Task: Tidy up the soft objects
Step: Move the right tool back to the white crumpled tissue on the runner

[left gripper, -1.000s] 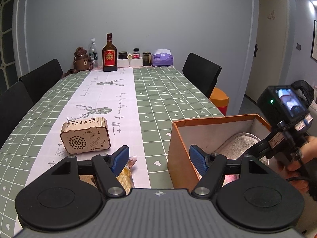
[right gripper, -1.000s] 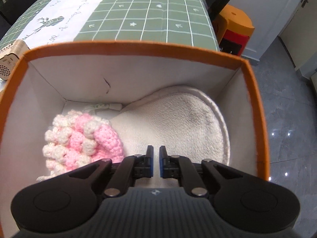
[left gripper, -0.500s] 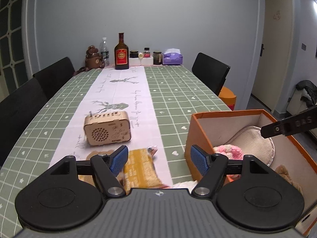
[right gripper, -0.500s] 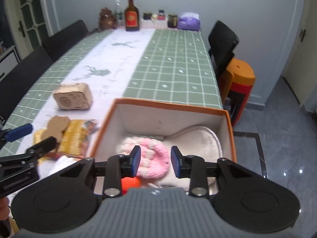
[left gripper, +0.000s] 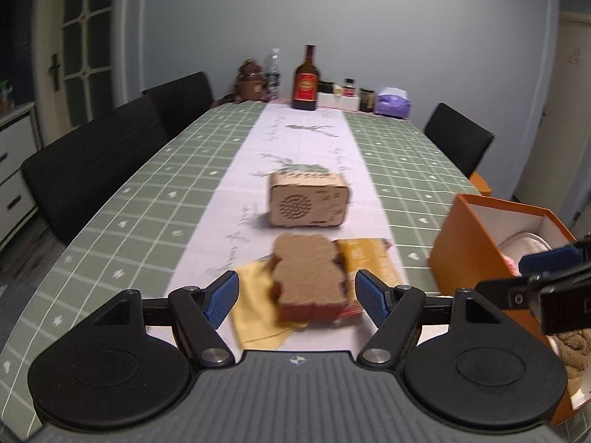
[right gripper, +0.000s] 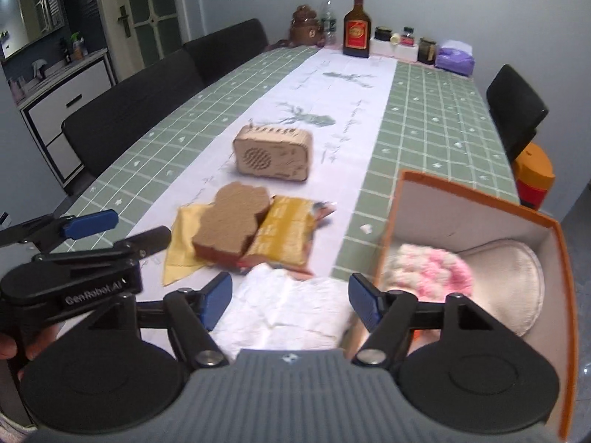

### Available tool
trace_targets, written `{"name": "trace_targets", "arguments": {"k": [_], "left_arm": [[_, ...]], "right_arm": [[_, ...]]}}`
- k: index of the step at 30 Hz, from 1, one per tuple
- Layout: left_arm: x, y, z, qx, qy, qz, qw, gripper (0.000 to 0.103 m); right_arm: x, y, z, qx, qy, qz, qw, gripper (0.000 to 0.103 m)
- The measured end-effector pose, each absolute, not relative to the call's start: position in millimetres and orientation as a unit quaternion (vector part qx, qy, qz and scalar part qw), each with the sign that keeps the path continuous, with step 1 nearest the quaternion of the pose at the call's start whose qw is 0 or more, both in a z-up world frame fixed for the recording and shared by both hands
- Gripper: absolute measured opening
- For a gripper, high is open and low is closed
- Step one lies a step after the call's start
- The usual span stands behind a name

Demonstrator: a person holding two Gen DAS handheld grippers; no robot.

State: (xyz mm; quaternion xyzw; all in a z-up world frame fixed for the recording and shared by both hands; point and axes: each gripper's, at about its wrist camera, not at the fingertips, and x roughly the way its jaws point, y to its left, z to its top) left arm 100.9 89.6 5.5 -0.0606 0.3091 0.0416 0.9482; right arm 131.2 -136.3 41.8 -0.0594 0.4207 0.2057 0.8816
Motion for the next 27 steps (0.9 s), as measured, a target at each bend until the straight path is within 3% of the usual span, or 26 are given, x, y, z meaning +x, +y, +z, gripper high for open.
{"name": "trace_targets", "arguments": {"k": [9, 17, 23, 24, 27], "left_arm": [[77.0, 127.9, -14.5, -0.057, 0.327, 0.072, 0.94, 0.084], [64.0, 146.5, -29.6, -0.082, 0.338, 0.085, 0.934, 0.084], [59.4, 152.7, -38.2, -0.091, 0.349, 0.09, 0.928, 0.084], [58.6, 153.8, -39.3, -0.092, 0.351, 0.091, 0.927, 0.084], [58.2, 155.7, -42.8, -0.093, 0.357, 0.094, 0.925, 0.084]], "right_arm": [[142.9, -84.0, 3.8, -0.094, 0.476, 0.179, 0.856, 0.076], [151.0, -70.4, -42.2, -0.121, 0.509, 0.13, 0.843, 0.073], [141.9, -72.3, -70.1, -0.087, 0.502, 0.108, 0.854, 0.049], [138.2, -73.6, -70.2, -0.084, 0.494, 0.108, 0.859, 0.038], [126.1, -74.0, -69.7, -0.075, 0.489, 0.132, 0.859, 0.029]]}}
